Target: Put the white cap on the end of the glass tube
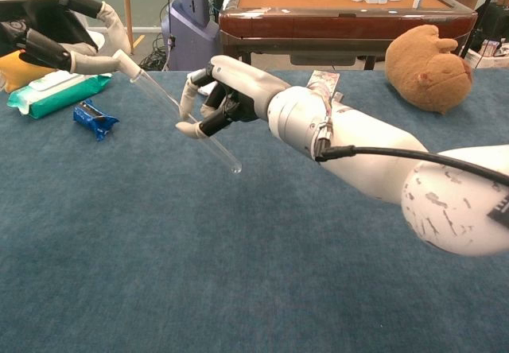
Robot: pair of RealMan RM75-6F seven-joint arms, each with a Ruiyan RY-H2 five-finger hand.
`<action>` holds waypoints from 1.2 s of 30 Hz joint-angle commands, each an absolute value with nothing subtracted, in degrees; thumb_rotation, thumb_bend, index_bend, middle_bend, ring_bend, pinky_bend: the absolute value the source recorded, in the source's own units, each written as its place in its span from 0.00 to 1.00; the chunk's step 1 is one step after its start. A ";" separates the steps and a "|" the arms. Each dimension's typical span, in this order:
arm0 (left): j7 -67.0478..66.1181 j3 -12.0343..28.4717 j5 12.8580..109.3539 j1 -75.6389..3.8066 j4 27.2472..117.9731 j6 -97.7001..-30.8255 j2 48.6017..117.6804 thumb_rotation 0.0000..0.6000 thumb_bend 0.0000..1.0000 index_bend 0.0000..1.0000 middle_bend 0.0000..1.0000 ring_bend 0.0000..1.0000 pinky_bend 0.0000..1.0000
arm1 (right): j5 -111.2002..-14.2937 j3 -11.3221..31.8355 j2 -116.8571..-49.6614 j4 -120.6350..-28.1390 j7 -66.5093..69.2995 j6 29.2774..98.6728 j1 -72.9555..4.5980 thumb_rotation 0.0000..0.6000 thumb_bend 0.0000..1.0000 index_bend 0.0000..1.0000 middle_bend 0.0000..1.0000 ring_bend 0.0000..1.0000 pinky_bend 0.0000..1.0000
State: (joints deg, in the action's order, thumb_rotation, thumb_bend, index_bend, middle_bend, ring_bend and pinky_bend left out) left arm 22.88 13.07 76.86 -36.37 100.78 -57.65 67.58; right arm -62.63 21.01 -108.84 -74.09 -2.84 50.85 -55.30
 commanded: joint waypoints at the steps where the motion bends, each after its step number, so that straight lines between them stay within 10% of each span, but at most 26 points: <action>1: 22.89 13.04 76.82 -36.49 100.74 -57.53 67.69 1.00 0.32 0.54 1.00 1.00 1.00 | -62.90 21.02 -108.94 -74.01 -2.59 51.06 -55.27 1.00 0.57 0.73 0.89 0.95 1.00; 32: 22.24 12.35 77.45 -36.61 99.18 -58.88 69.92 1.00 0.32 0.54 1.00 1.00 1.00 | -61.88 22.00 -110.22 -73.92 -2.43 51.31 -55.93 1.00 0.58 0.74 0.90 0.95 1.00; 36: 22.04 12.03 77.19 -36.69 99.57 -57.95 69.00 1.00 0.32 0.41 1.00 1.00 1.00 | -61.22 21.55 -109.20 -74.33 -3.93 50.74 -55.83 1.00 0.58 0.74 0.90 0.95 1.00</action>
